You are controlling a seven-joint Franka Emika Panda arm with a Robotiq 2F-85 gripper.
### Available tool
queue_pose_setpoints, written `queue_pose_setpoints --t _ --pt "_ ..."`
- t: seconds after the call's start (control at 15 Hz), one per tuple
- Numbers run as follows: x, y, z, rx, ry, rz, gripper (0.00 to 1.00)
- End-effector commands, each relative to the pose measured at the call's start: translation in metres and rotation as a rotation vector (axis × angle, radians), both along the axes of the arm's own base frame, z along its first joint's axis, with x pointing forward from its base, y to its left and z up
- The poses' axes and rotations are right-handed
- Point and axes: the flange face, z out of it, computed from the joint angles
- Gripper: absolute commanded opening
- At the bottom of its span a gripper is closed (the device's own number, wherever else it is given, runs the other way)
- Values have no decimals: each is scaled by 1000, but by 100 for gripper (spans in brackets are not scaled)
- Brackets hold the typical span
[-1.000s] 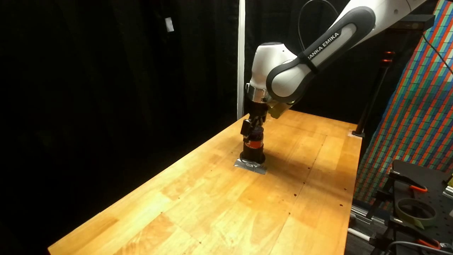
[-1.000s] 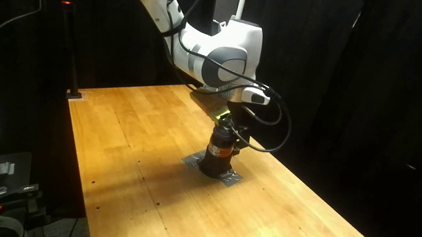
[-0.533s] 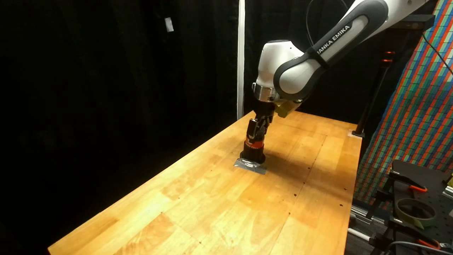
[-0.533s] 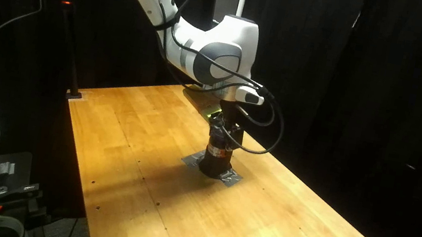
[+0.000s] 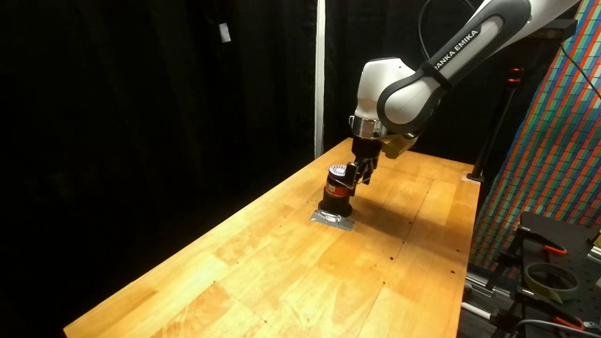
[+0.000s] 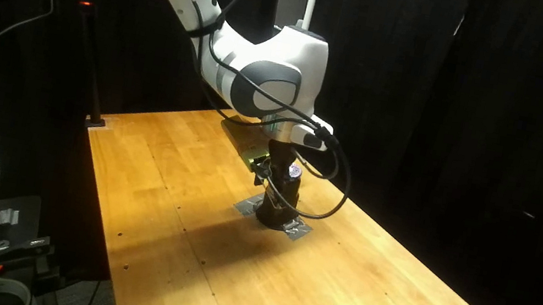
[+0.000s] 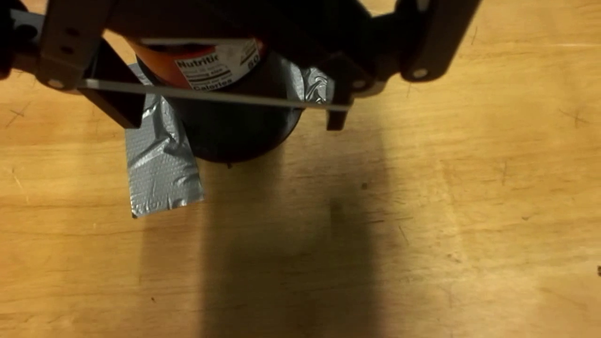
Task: Put the rubber band around the jar.
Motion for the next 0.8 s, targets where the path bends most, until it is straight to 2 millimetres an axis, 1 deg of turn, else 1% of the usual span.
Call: queue_pose_setpoints --t 0.0,0.07,0.13,0.2,0.33,0.47,0.53,0.67,0.73 --pt "-23 -9 3 19 -12 -2 75" --pt "-25 -10 4 17 -33 -3 75" --pt "-28 -11 6 18 -59 -4 68" --pt "-32 -12 8 20 -83 -2 58" --pt "-43 -13 13 20 -142 9 42" --pt "-55 -14 17 18 -217 29 28" --pt "-62 -15 18 18 -258 39 19" --pt "-72 -16 17 20 -350 53 6" --pt "-79 -15 17 25 -389 58 2"
